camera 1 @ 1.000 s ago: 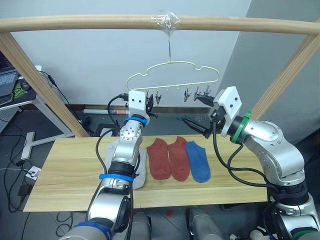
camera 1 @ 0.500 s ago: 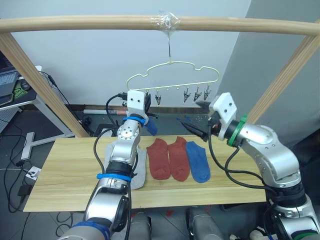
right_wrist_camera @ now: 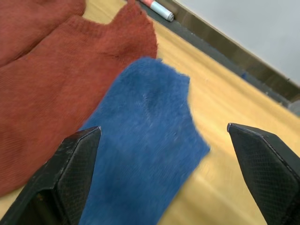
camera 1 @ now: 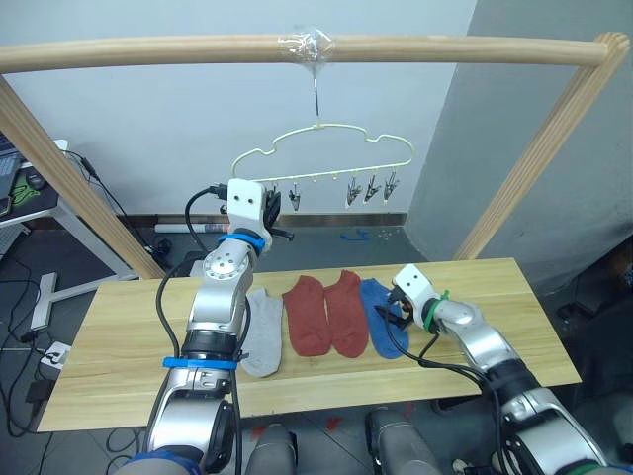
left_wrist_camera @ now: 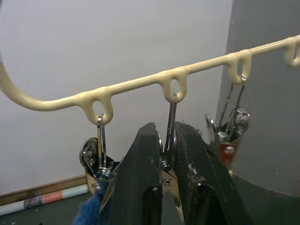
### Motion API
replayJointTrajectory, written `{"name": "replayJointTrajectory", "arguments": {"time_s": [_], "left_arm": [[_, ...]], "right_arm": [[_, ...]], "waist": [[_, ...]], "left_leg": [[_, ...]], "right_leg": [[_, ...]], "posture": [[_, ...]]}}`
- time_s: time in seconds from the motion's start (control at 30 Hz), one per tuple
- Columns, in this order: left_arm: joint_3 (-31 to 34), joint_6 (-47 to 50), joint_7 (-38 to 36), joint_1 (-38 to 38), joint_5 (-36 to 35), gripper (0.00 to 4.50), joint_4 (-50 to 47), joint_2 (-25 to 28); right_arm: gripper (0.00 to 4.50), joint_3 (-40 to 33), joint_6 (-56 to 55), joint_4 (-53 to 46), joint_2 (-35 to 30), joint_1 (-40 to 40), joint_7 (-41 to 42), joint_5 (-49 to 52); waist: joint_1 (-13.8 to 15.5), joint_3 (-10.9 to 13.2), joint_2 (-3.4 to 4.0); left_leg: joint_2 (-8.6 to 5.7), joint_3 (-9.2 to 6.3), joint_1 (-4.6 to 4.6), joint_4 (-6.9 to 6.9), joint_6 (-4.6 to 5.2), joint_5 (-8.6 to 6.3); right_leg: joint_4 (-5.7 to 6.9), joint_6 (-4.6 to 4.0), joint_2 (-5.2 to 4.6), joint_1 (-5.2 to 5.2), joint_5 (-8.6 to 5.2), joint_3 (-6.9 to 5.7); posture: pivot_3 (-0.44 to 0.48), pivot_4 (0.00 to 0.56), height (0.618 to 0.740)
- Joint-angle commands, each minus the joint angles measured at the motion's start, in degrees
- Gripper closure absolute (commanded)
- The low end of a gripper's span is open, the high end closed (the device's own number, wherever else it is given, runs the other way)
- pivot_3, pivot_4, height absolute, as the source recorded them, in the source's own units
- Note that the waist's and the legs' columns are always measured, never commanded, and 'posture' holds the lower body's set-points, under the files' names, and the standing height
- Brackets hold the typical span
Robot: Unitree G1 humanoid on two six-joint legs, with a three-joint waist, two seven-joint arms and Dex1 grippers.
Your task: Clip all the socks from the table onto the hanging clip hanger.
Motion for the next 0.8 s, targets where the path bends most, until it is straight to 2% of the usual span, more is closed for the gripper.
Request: {"name": "replayJointTrajectory", "arguments": {"time_s": [0.03, 0.1, 0.2, 0.4, 0.57, 0.7, 0.8], "left_arm": [[0.37, 0.63, 0.41, 0.2, -0.2, 4.37, -3.01, 0.21], [0.38, 1.02, 0.55, 0.36, -0.16, 4.37, -3.52, 0.06], [0.35, 1.31, 0.68, 0.62, -0.05, 4.37, -4.0, -0.08], [0.41, 1.87, 0.32, 0.86, -0.15, 4.37, -4.41, -0.01], [0.07, 2.98, -1.88, 0.45, -1.45, 4.37, -4.2, -0.03], [3.92, 10.18, -4.41, -1.06, -9.28, 4.37, -3.92, -1.53], [10.33, 24.75, -4.42, -3.11, -20.86, 4.37, -4.01, -2.65]], "right_arm": [[0.0, -0.52, -4.87, 6.78, 1.02, -1.84, 0.22, -1.51], [0.0, -1.26, -6.26, 10.09, 1.86, -2.86, 0.33, -1.57], [0.54, -2.98, -5.38, 12.51, 3.09, -2.82, 1.62, 0.02], [2.69, -2.66, -5.66, 11.59, 0.55, -0.06, 4.04, -2.02], [4.44, -2.69, -8.98, 5.81, -2.71, 4.04, 5.54, -2.27], [4.47, -2.69, -11.92, -2.69, -4.94, 6.98, 5.08, -3.14], [4.47, -2.25, -11.73, -14.56, -6.02, 9.51, 3.96, -5.12]], "waist": [[0.15, 0.0, 0.0], [0.21, 0.0, 0.0], [0.25, 0.0, 0.0], [0.29, -0.01, 0.0], [0.3, -0.01, 0.0], [0.31, -0.01, 0.0], [-0.06, -0.01, 0.01]], "left_leg": [[0.0, -0.01, 0.11, 0.0, 0.0, 0.0], [-0.01, 0.01, 0.17, 0.0, 0.0, 0.0], [-0.01, 0.01, 0.22, 0.0, 0.0, 0.0], [-0.01, 0.0, 0.36, -0.01, 0.0, 0.0], [0.0, 0.0, 0.36, -0.01, 0.0, 0.0], [-0.01, 0.02, 0.34, -0.01, 0.0, 0.0], [0.0, 0.01, 0.36, -0.01, 0.0, 0.0]], "right_leg": [[-0.04, 0.01, 0.0, 0.12, -0.01, 0.0], [-0.1, 0.02, -0.01, 0.22, -0.01, 0.02], [-0.09, 0.03, -0.01, 0.25, -0.01, 0.02], [-0.07, 0.04, -0.01, 0.36, -0.02, 0.02], [-0.07, 0.05, -0.01, 0.37, -0.03, 0.02], [-0.09, 0.06, -0.01, 0.36, -0.03, 0.03], [-0.07, 0.06, 0.0, 0.34, -0.04, 0.03]], "posture": [[-0.004, 0.144, 0.74], [-0.004, 0.144, 0.74], [0.012, 0.144, 0.74], [0.009, 0.148, 0.74], [0.002, 0.148, 0.74], [-0.001, 0.151, 0.74], [0.002, 0.15, 0.74]]}}
